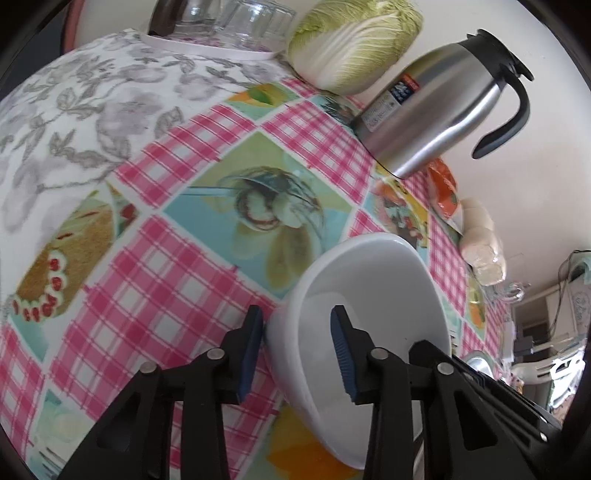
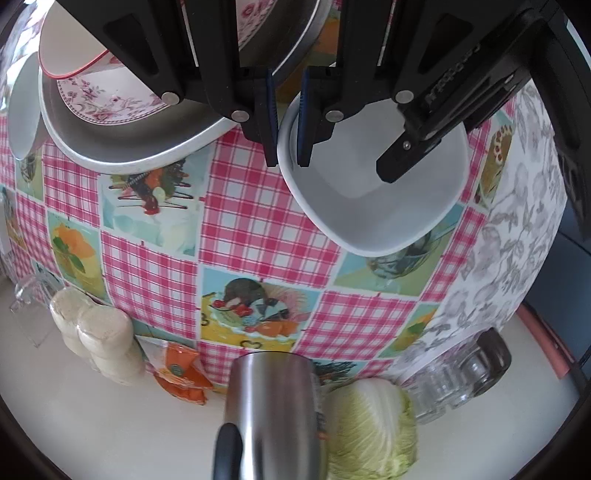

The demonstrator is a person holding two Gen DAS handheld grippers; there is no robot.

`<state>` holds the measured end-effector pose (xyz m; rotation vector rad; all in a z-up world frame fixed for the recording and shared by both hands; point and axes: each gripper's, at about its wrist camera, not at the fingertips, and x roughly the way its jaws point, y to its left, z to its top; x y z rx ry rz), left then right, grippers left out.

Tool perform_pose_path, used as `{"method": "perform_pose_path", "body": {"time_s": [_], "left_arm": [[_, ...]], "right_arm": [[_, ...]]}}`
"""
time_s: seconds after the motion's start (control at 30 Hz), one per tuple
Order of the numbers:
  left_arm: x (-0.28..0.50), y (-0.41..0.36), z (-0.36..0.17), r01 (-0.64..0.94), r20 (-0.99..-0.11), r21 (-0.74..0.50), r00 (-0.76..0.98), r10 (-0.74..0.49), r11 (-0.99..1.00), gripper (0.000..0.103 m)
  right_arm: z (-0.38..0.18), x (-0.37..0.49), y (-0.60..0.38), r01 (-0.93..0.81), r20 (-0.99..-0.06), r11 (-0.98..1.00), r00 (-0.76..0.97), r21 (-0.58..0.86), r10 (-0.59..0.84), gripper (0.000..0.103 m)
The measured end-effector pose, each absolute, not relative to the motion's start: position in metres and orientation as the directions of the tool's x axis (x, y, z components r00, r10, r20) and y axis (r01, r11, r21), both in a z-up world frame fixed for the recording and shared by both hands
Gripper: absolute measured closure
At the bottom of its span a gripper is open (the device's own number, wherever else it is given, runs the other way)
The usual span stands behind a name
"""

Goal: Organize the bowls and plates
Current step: 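Close both grippers on the rim of the white square bowl, then lift the white square bowl and carry it over the steel basin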

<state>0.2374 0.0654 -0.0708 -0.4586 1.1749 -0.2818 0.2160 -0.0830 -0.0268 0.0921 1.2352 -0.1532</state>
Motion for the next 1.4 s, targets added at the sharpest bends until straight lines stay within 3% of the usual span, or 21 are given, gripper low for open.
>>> {"method": "perform_pose_path", "body": {"time_s": [0.17,0.73,1.4], "left_arm": [[0.237,0.077,-0.072,-0.059,-0.839,-0.444,0.378,-0.392,0.894,0.083],[0.231,0.096,-0.058,-0.098,-0.86,-0.419,0.363,-0.36,0.903,0.083],[0.178,0.096,0.056,0.008,-0.737,-0.465,0.55,-0.392,0.885,0.083]], "right_arm": [[-0.028,0.214,-0.072,0.136,-0.944,0.99,0.323,-0.019,-0.063,0.092],[-0.022,0.206,-0.055,0.114,-0.937,0.993,0.347,0.008,-0.032,0.092],[0.083,0.146,-0.057,0.102,-0.851,0.993,0.526,0.064,0.0,0.093]]}}
